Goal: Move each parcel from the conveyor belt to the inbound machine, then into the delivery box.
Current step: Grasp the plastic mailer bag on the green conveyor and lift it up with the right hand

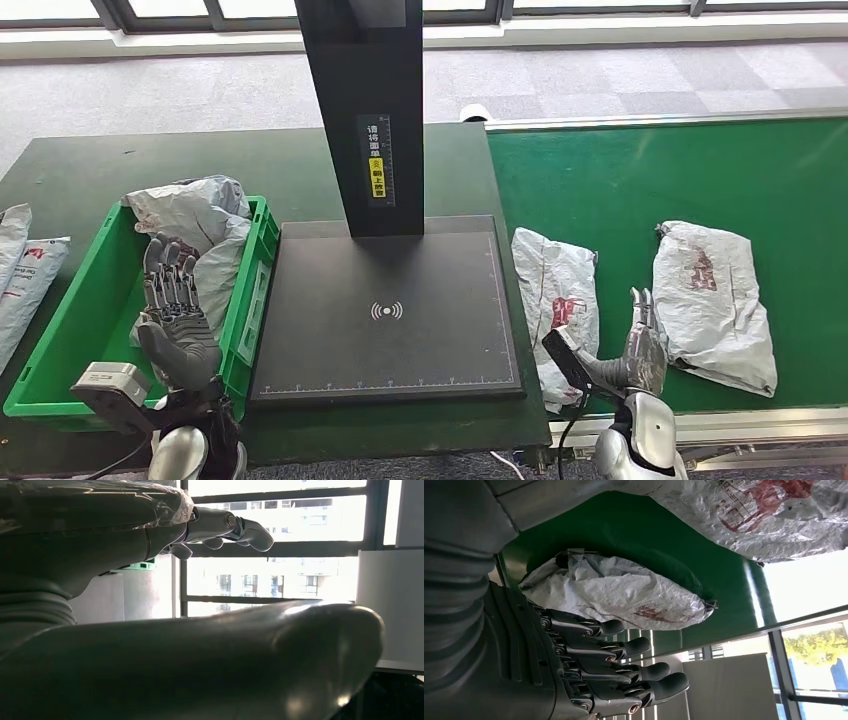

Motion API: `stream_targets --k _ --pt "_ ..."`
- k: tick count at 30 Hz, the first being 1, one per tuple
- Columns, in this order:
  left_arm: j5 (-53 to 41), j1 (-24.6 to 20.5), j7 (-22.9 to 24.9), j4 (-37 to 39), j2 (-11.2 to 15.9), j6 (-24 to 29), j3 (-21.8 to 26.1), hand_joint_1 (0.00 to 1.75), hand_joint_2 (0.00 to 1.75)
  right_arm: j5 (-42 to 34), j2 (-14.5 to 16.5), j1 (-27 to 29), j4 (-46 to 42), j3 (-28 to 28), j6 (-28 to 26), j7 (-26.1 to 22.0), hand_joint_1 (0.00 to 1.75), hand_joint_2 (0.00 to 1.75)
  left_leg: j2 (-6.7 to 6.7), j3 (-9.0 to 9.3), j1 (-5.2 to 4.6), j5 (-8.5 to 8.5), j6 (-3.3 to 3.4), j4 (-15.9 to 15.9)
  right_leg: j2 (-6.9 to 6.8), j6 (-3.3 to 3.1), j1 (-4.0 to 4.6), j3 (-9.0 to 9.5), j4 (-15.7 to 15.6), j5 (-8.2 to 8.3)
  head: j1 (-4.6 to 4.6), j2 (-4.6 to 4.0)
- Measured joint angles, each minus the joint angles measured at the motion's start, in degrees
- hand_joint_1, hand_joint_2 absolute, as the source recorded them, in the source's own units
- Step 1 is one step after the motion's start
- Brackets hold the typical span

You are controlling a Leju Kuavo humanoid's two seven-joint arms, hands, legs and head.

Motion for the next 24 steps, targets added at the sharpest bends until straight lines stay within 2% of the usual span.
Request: stream_targets --k 14,24 --pt "-0.07 -1.08 0.85 0.17 -0.02 -0.3 0.0 0.0 0.0 -0.05 -0.42 -5.55 10.96 -0.63 1.75 -0.08 0.0 1.75 0.02 0.0 0.0 0.0 0.0 0.0 0.02 0.0 0.0 -0.02 0.01 0.01 0.0 0.0" --pt "-0.4 -3.12 1.55 2.09 -0.04 -0.69 -0.6 0.0 0.0 4.39 -5.54 -20.09 29.16 -1.42 -0.09 1.64 0.0 1.75 0.18 0.02 -0.05 0.04 0.04 0.07 0.16 0.08 -0.05 -0.04 0.01 0.16 0.0 0.0"
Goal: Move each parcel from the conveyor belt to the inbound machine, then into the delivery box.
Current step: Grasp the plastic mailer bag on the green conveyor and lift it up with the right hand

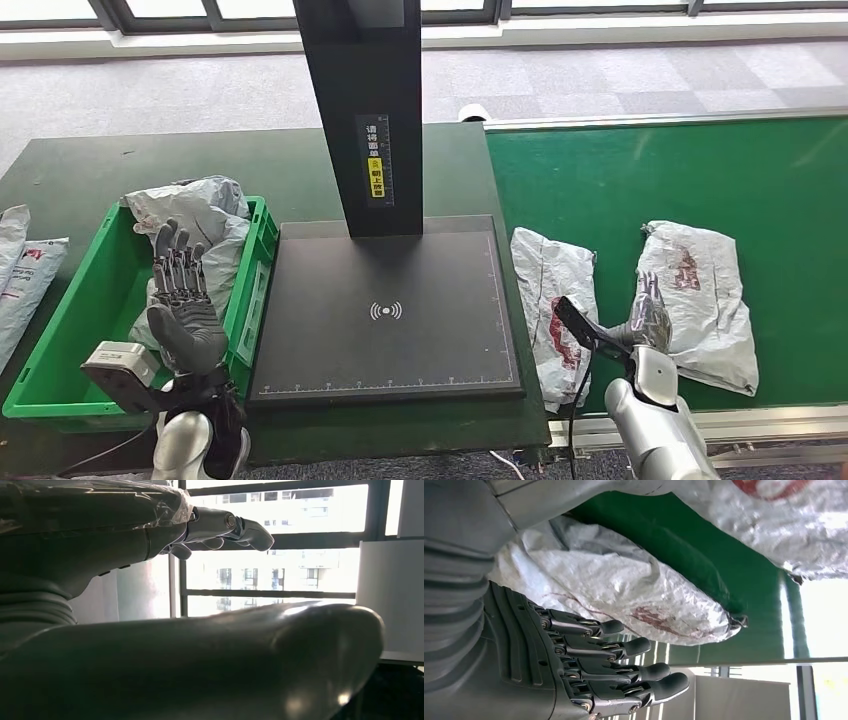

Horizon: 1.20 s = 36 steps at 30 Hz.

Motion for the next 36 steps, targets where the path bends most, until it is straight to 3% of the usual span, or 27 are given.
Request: stream_targets --k 6,17,27,36 --pt "0.03 -0.36 -0.02 1.18 -0.16 -0.27 -0.8 0.0 0.0 0.98 -0.35 -4.44 4.63 0.01 -0.3 -0.01 0.0 1.75 -0.04 -0.02 0.02 0.01 0.0 0.0 -0.03 -0.01 0.03 -0.02 0.01 0.0 0.0 0.0" --pt "0.07 -0.91 -0.02 2.25 -0.2 -0.3 -0.9 0.0 0.0 1.12 -0.39 -5.97 7.38 0.01 -0.73 -0.58 0.0 1.75 -0.05 -0.05 0.01 0.01 0.0 0.0 -0.04 0.0 0.01 -0.02 0.01 0.0 0.0 0.0" --pt "1.17 -2.35 -0.67 4.22 -0.2 -0.34 -1.0 0.0 0.0 -0.17 0.09 -6.44 8.58 0.01 -2.47 -6.01 0.0 1.75 -0.07 -0.06 0.02 0.01 0.0 0.0 -0.05 -0.01 0.02 -0.03 0.01 -0.01 0.0 0.0" --pt "1.71 -3.17 -1.55 5.6 -0.15 -0.26 -1.0 0.0 0.0 -2.58 2.36 -6.18 9.15 0.01 -0.32 -12.16 0.0 1.75 -0.07 -0.08 0.02 0.01 0.0 -0.01 -0.06 0.0 0.02 -0.03 0.01 -0.01 0.0 0.0"
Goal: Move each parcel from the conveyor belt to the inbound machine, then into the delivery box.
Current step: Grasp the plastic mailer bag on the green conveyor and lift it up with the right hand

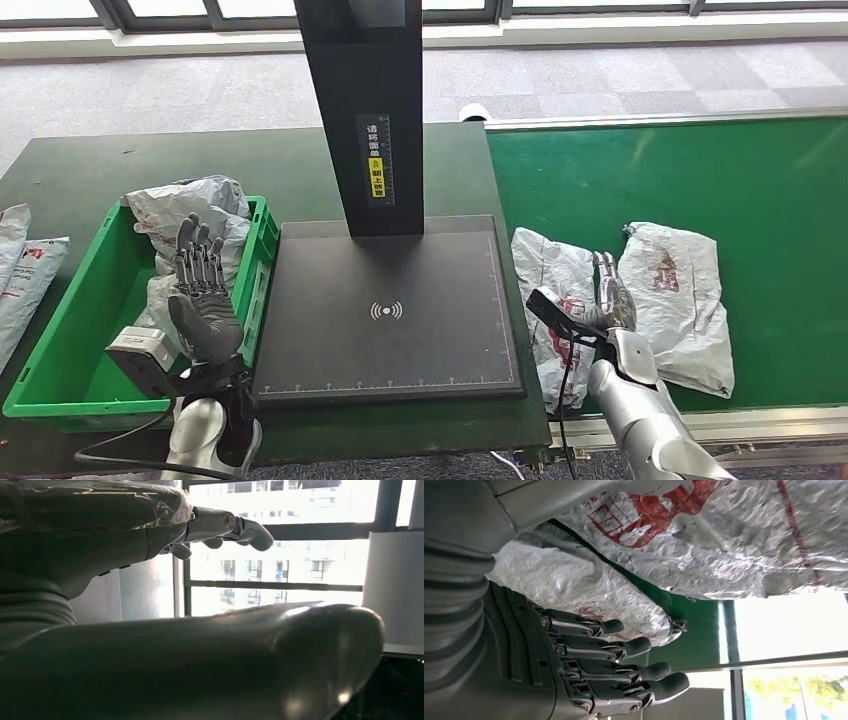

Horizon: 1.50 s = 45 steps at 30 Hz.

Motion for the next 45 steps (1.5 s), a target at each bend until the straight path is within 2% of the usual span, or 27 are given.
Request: stream_targets --k 3,7,13,18,21,33,37,45 --pt "0.0 -0.07 0.0 0.07 0.0 0.01 0.0 0.0 0.0 -0.1 1.07 0.0 0.12 0.01 1.05 -0.58 0.0 1.75 0.0 0.0 0.0 0.0 0.0 0.0 0.0 0.0 0.0 -0.01 0.0 0.0 0.0 0.0" --pt "0.0 -0.34 -0.01 0.18 0.0 0.01 0.0 0.0 0.0 0.56 2.2 0.05 0.49 0.16 3.06 1.55 0.0 1.75 -0.01 0.0 0.0 0.0 0.0 0.0 -0.01 0.0 0.0 -0.01 0.0 0.0 0.0 0.0" --pt "0.0 -0.47 0.0 0.2 0.0 0.01 0.0 0.0 0.0 2.41 2.75 0.16 1.02 1.13 6.9 7.63 0.0 1.75 -0.01 0.0 0.0 0.0 0.0 0.0 -0.01 0.0 0.0 0.0 0.0 0.0 0.0 0.0" --pt "0.08 -0.46 0.43 0.01 0.03 0.28 0.0 0.0 0.0 5.92 2.61 0.18 1.32 2.89 10.73 16.16 0.0 1.75 -0.01 0.09 0.0 0.0 0.0 0.0 -0.02 0.0 0.01 0.08 -0.02 0.0 0.01 0.0" --pt "0.13 -0.42 0.62 -0.1 0.18 0.44 0.0 0.0 0.0 7.53 2.4 0.59 1.45 4.12 11.81 18.96 0.0 1.75 0.07 0.14 0.0 0.0 0.0 0.0 0.02 0.0 0.02 0.09 -0.02 0.0 0.0 0.0" --pt "0.13 -0.1 1.32 -0.95 0.33 0.44 0.0 0.0 0.0 8.0 0.94 1.31 1.45 6.22 14.81 19.84 0.02 1.75 0.09 0.41 0.01 0.0 0.0 0.01 0.05 0.0 0.04 0.38 -0.06 0.0 0.0 0.0" --pt "0.13 -0.04 1.49 -1.05 0.33 0.42 0.0 0.0 0.0 7.93 0.53 1.71 1.43 6.58 15.05 19.08 1.75 1.75 0.05 0.47 0.01 0.0 0.01 0.01 0.03 0.0 0.04 0.46 -0.08 0.0 0.0 0.0" --pt "0.13 -0.01 1.56 -1.06 0.55 0.41 0.0 0.0 0.0 7.24 0.26 2.2 1.43 7.1 14.23 17.3 1.75 1.75 0.05 0.52 0.01 -0.01 0.01 0.01 0.04 0.0 0.04 0.51 -0.09 -0.01 0.0 0.0"
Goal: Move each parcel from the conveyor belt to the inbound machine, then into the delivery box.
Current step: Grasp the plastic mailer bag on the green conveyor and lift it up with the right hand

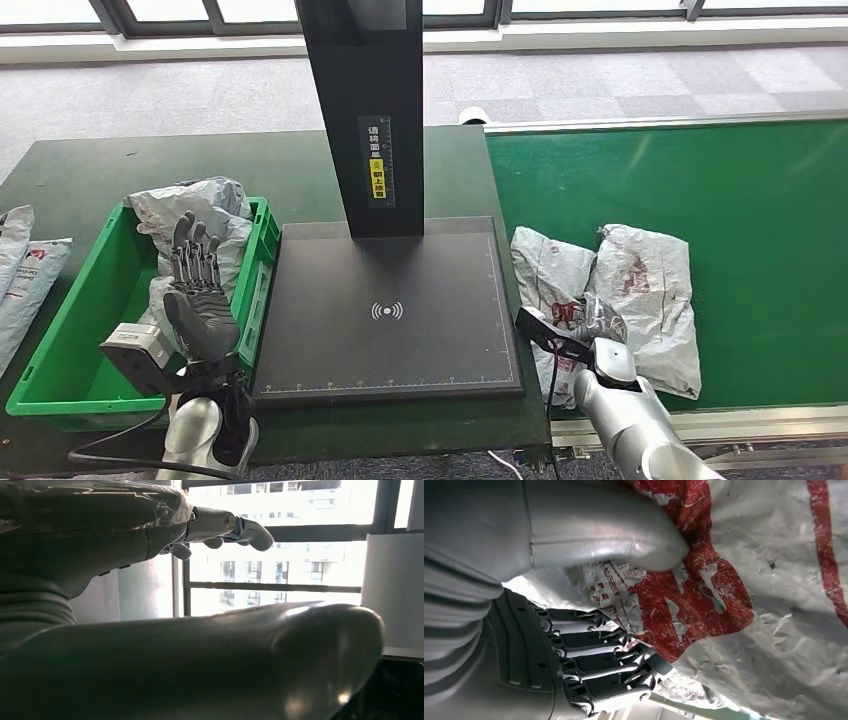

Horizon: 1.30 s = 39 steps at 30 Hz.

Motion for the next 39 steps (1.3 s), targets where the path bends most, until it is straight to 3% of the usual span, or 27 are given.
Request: stream_targets --k 22,26,31,39 --pt "0.54 -0.02 -0.15 0.01 0.31 -0.08 0.0 0.0 0.0 -0.17 0.01 0.17 0.0 1.01 -0.03 -0.93 1.75 1.75 0.04 0.07 0.02 0.0 0.0 0.0 0.02 0.0 0.02 0.05 0.0 0.0 0.0 0.0" --pt "0.71 0.27 -0.59 -0.21 0.43 0.02 0.0 0.0 0.0 -2.4 0.04 0.72 -0.31 1.04 -6.82 -3.53 1.75 1.75 -0.04 -0.04 0.02 0.0 0.0 0.0 -0.04 0.0 0.0 0.04 0.03 0.0 0.0 0.0" --pt "0.62 2.01 -1.35 -1.9 0.58 0.6 0.0 0.0 0.0 -11.28 0.09 3.93 -7.58 1.03 -19.02 -12.88 1.75 1.75 -0.1 -0.37 -0.01 0.01 0.0 0.0 -0.09 0.0 -0.02 -0.31 0.08 0.02 0.0 0.0" --pt "0.43 3.42 -1.64 -3.57 0.67 1.57 0.0 0.0 0.0 -20.54 0.22 9.66 -24.04 1.03 -24.09 -21.07 1.75 1.75 -0.25 -0.66 0.0 0.02 0.0 0.0 -0.22 -0.01 -0.02 -0.53 0.08 0.0 0.0 0.0"
